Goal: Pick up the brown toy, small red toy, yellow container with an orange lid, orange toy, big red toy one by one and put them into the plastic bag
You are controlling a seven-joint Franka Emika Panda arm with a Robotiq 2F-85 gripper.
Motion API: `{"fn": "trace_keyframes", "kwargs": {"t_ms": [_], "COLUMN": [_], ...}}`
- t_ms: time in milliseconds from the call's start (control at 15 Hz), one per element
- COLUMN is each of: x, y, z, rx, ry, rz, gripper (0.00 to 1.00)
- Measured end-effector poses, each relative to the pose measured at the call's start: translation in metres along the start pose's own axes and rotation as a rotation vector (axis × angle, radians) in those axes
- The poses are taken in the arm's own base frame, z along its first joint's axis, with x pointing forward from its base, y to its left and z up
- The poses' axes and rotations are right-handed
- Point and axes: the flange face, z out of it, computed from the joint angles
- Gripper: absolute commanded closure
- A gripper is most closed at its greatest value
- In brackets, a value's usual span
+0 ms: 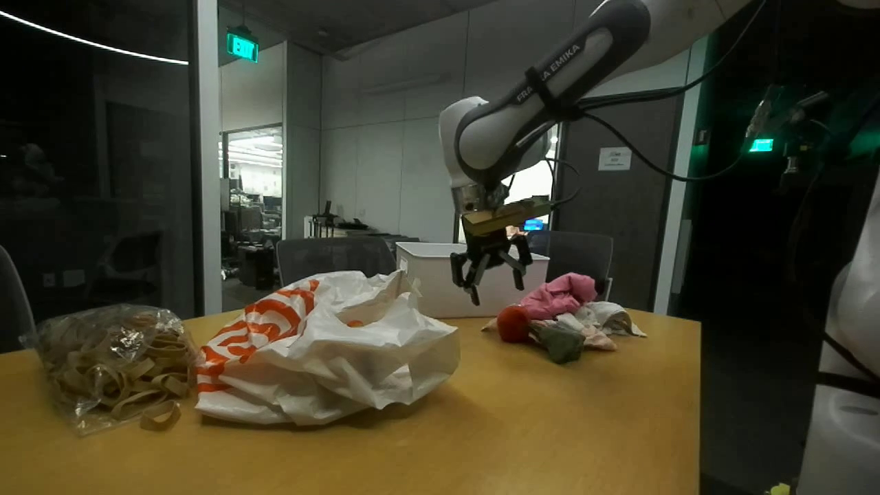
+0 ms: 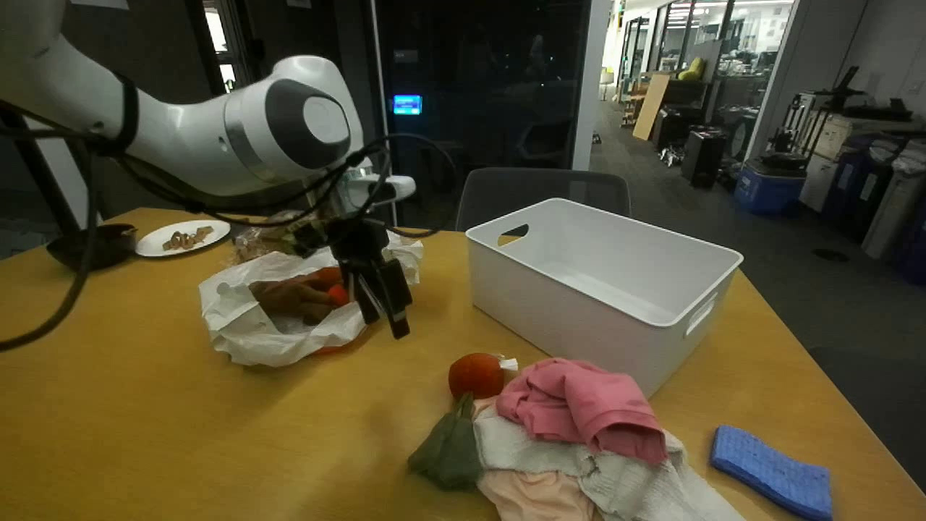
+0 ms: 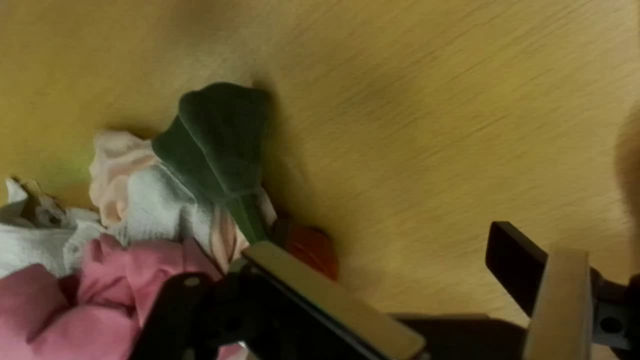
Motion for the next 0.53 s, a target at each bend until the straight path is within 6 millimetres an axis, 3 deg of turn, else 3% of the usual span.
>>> {"fn": "trace_keyframes", "kwargs": {"t_ms": [267, 533], "x": [0.008, 0.024], "y": [0.031, 0.031], "z": [0.038, 0.061], "rx": [-0.021, -0.059], "ry": [-0.053, 0.032], "rz": [0.177, 0.248], "gripper": [0.0, 0.0]}}
